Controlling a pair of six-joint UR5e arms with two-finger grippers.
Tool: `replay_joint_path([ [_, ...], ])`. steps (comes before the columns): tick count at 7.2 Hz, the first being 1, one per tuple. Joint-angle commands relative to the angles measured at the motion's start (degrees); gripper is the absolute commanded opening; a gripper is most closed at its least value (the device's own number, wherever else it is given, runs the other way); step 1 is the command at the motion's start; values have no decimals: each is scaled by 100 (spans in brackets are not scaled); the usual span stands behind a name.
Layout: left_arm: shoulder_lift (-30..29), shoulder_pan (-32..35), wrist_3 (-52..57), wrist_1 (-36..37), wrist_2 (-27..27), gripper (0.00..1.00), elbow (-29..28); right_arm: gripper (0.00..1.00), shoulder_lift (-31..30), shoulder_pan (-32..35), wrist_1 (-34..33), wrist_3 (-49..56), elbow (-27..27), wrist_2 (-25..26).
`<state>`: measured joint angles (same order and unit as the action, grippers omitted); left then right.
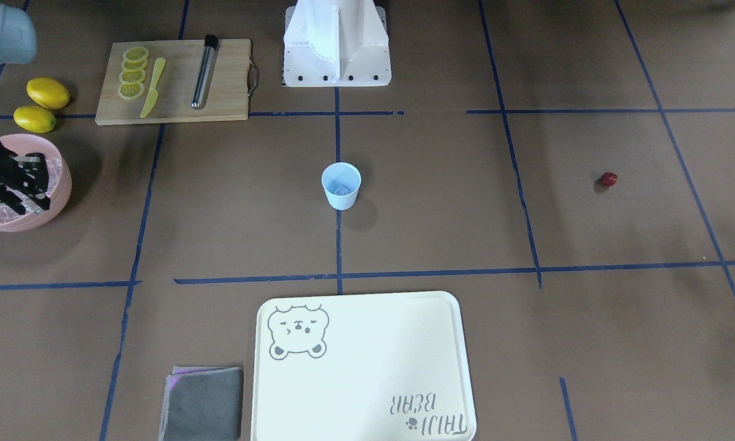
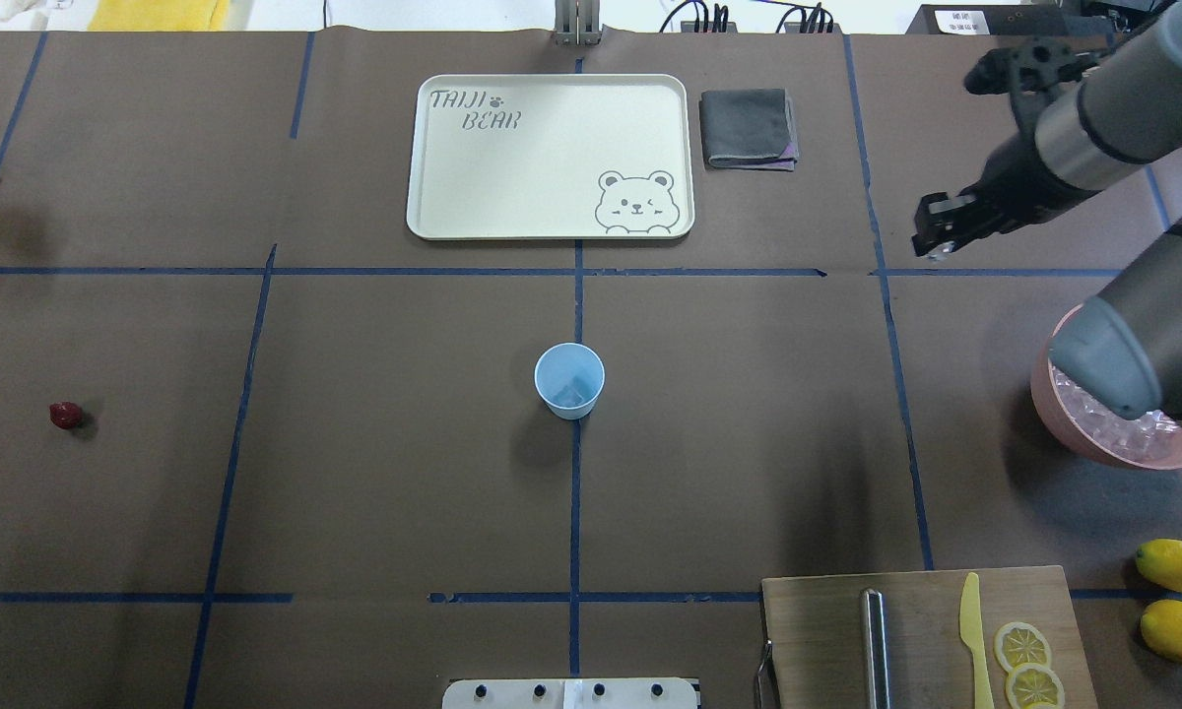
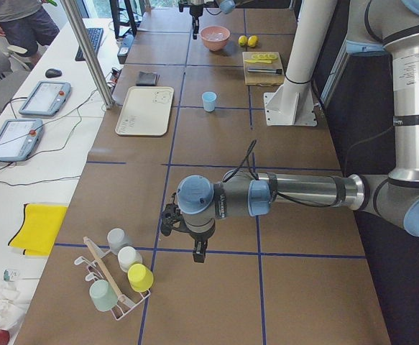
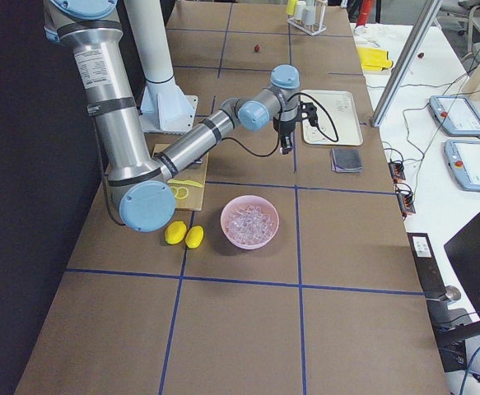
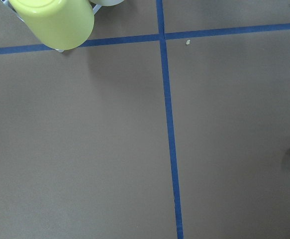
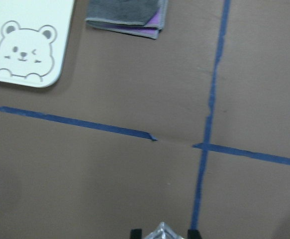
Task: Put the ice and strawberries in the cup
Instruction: 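Carry the ice cube with the right gripper over the blue cup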
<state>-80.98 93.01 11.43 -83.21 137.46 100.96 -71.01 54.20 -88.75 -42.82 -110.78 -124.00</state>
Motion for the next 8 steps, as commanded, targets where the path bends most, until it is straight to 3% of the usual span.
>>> replay_joint_path([
  [1,3,-2,0,-2,-9,100,-6,0,1180,-924,-770,-1277,-5,635],
  [3,3,7,0,-2,-9,100,-6,0,2000,-1751,-1231,-2201,118,1322],
  [4,3,-2,0,6,-9,100,-6,0,2334,-2068,-1241,-2614,432,1595],
  [6,3,-2,0,7,-9,100,-6,0,3230,-2623,-1215,-3126,1676,2334],
  [8,3,-2,-9,6,0,100,-6,0,3260,-2809,-1197,-3189,1850,2450],
])
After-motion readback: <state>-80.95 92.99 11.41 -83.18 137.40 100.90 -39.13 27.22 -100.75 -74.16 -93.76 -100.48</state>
